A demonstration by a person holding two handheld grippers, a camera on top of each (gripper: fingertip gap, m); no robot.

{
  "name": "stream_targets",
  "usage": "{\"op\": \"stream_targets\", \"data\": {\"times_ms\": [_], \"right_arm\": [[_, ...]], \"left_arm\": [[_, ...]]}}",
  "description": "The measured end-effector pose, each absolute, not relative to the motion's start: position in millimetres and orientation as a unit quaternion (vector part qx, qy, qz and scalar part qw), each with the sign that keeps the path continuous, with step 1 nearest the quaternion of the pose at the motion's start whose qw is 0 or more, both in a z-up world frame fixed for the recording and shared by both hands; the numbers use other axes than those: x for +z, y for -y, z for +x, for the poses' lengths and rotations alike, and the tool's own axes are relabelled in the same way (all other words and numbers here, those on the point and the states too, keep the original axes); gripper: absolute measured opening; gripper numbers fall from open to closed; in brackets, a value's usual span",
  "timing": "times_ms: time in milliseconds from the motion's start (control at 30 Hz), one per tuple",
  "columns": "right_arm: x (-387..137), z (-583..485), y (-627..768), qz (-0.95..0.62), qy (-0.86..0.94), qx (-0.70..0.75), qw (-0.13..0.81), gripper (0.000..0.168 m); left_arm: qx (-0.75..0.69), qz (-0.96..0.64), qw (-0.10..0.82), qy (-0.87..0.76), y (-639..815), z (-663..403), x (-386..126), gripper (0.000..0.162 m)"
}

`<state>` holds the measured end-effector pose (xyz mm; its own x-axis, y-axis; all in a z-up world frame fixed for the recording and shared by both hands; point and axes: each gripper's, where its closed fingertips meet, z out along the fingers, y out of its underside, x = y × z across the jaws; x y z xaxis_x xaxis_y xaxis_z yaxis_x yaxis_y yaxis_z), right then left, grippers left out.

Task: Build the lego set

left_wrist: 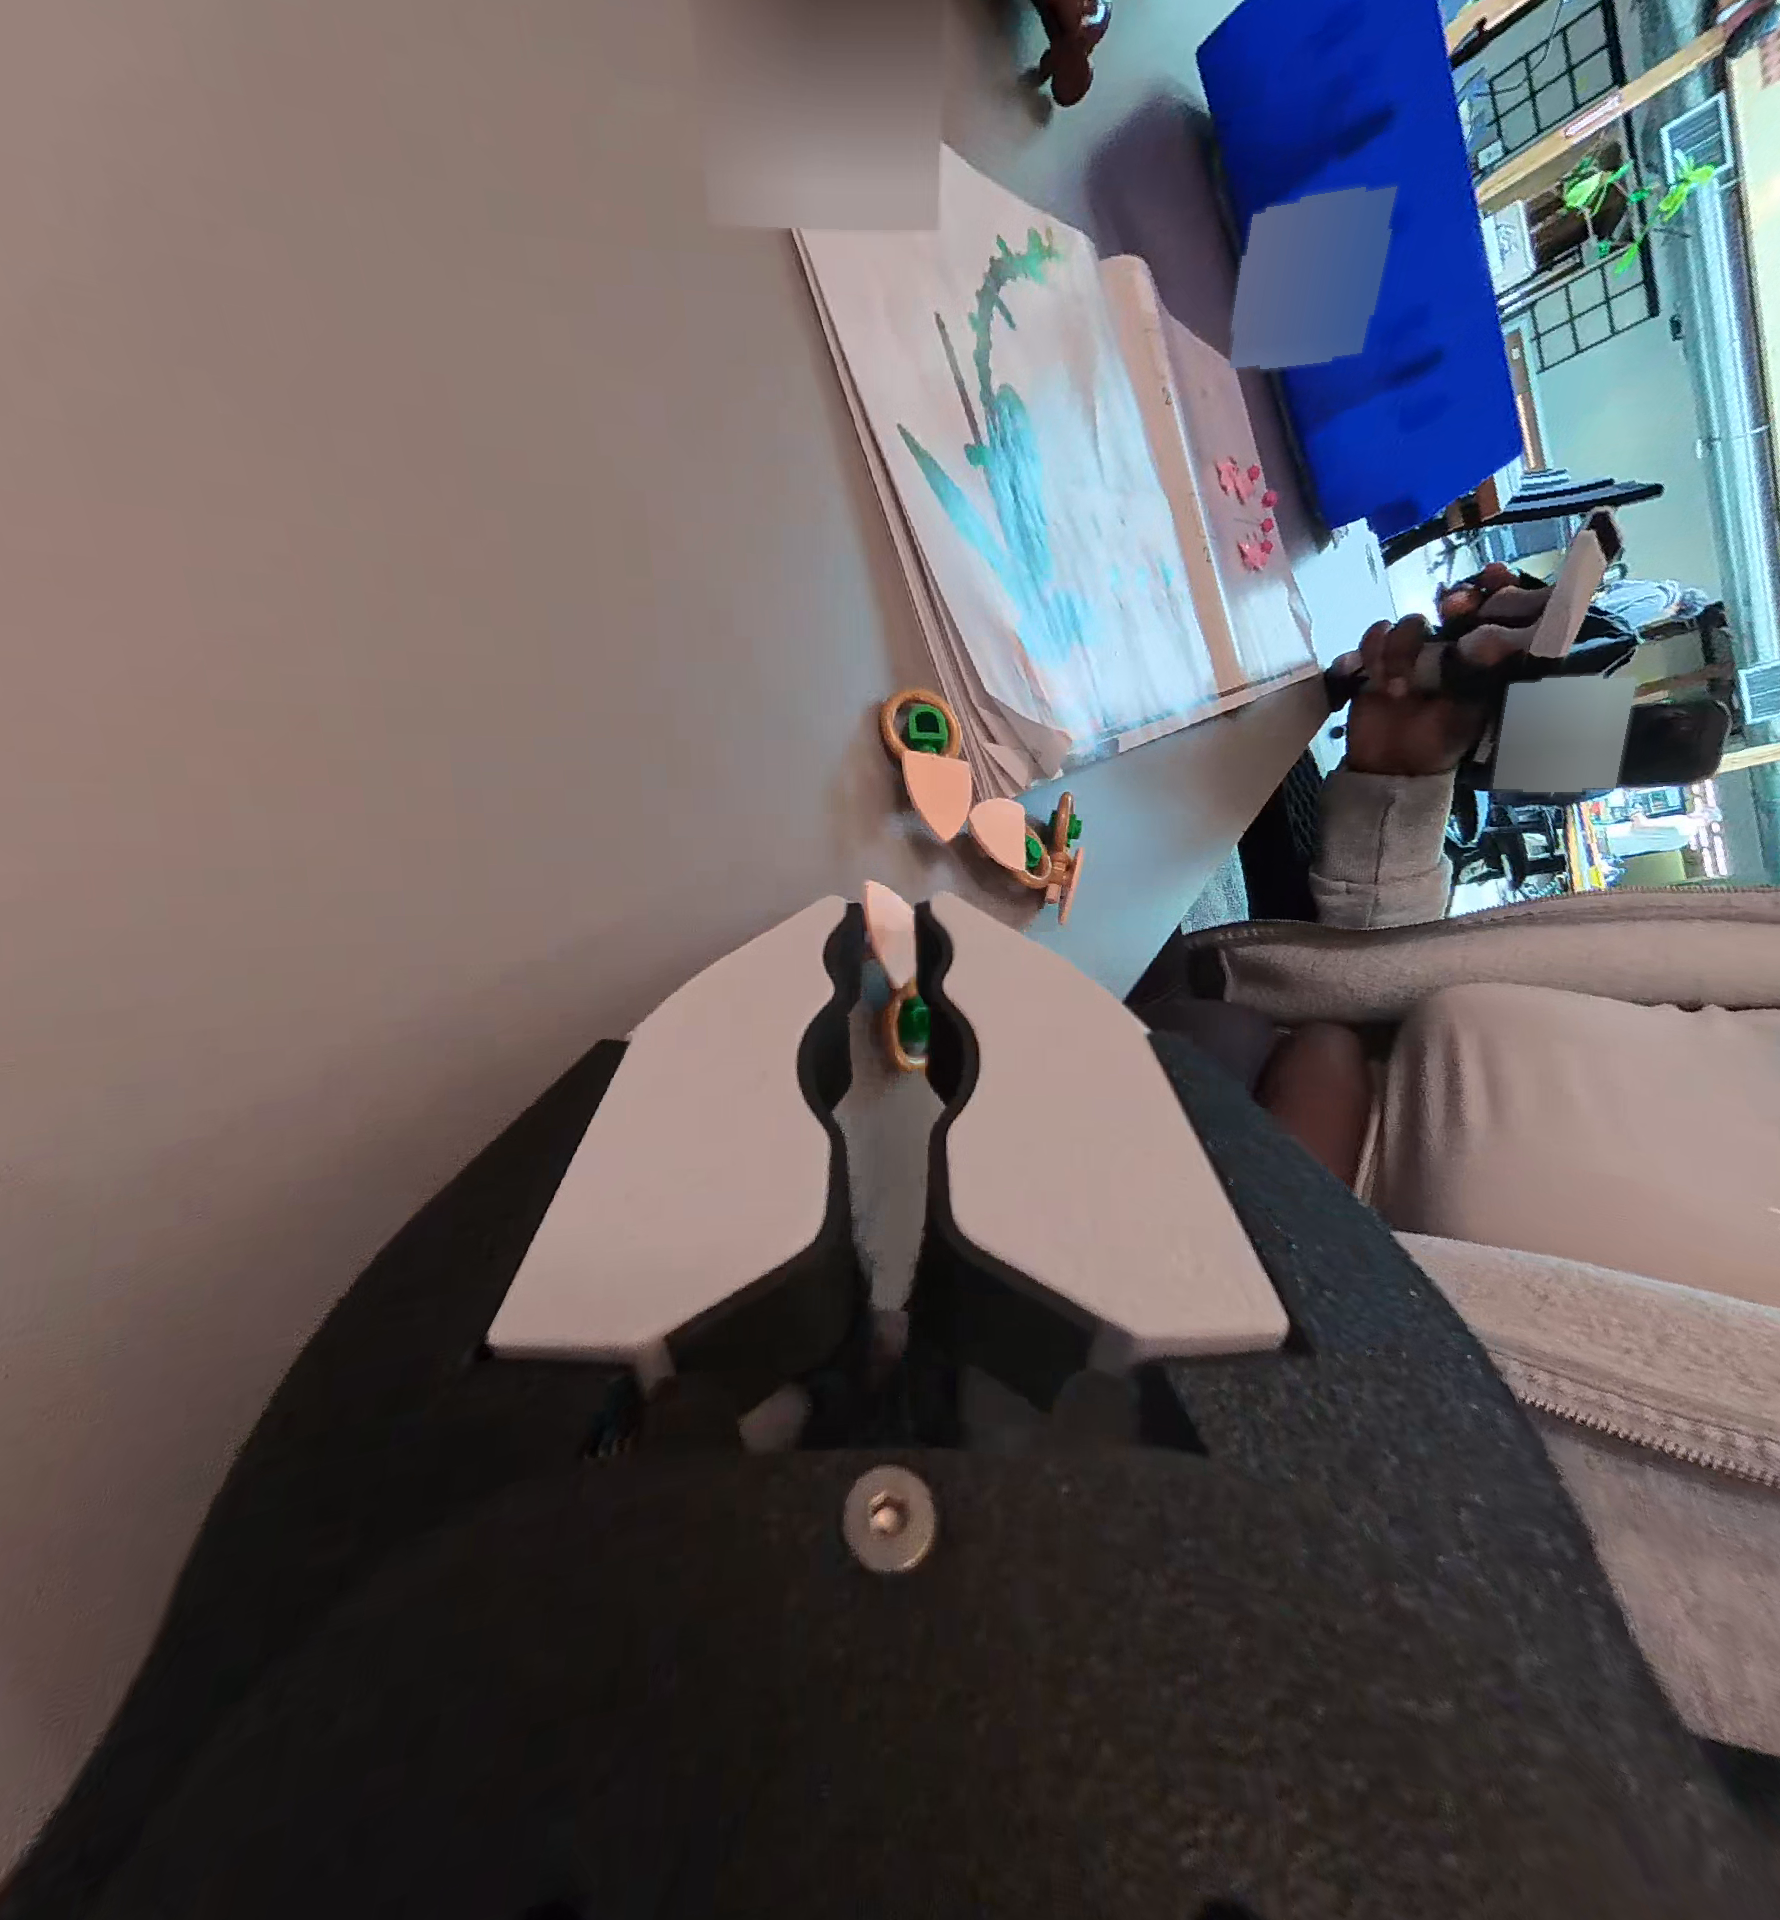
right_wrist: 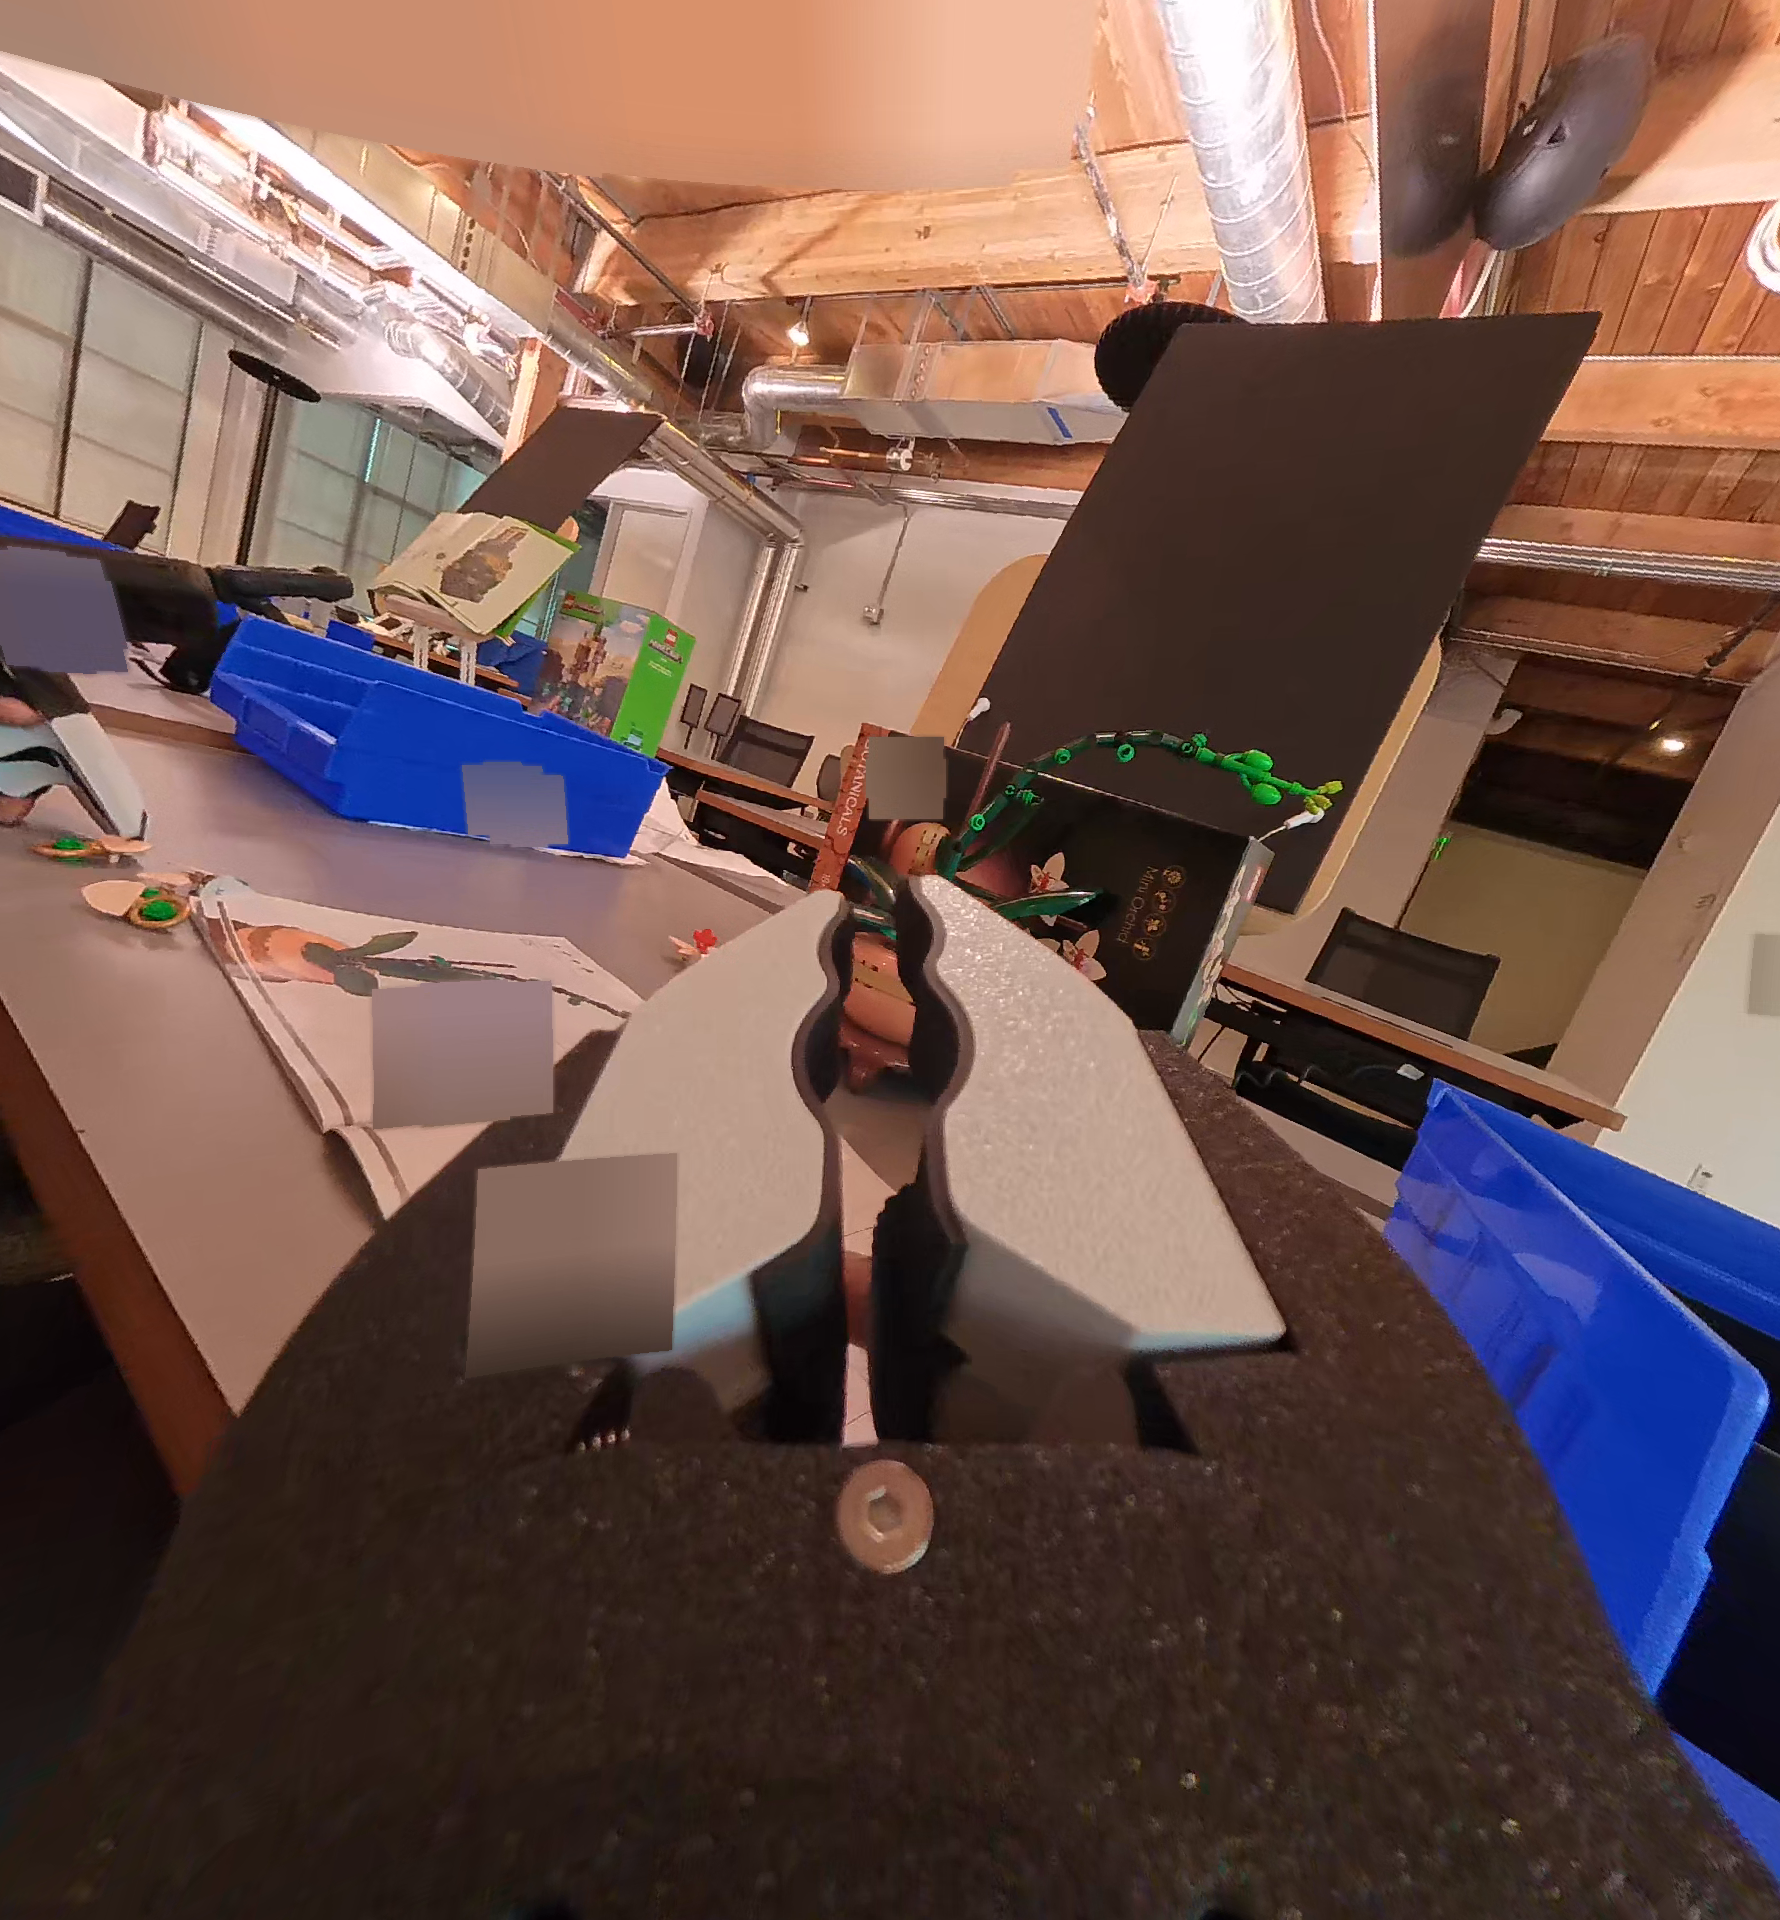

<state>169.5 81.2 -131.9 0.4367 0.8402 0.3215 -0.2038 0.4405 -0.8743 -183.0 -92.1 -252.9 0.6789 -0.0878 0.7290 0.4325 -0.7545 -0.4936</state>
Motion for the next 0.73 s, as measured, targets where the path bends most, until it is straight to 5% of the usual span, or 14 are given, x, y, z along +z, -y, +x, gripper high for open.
{"op": "stream_targets", "data": {"times_ms": [233, 400, 600, 733], "right_arm": [[-137, 165, -82, -0.397, 0.419, 0.324, 0.749, 0.007], [-147, 144, -82, -0.463, 0.452, 0.32, 0.692, 0.008], [-106, 71, -19, -0.45, 0.427, 0.604, 0.501, 0.021], [-88, 32, 3, -0.438, 0.392, 0.704, 0.397, 0.034]], "left_arm": [[-0.416, -0.804, 0.41, 0.108, 84, -179, -234, 0.001], [-0.408, -0.718, 0.552, 0.118, 58, -175, -168, 0.0], [-0.49, -0.524, 0.694, 0.062, 27, -94, -64, 0.0], [-0.581, -0.421, 0.695, 0.052, 19, -43, -43, 0.0]]}}
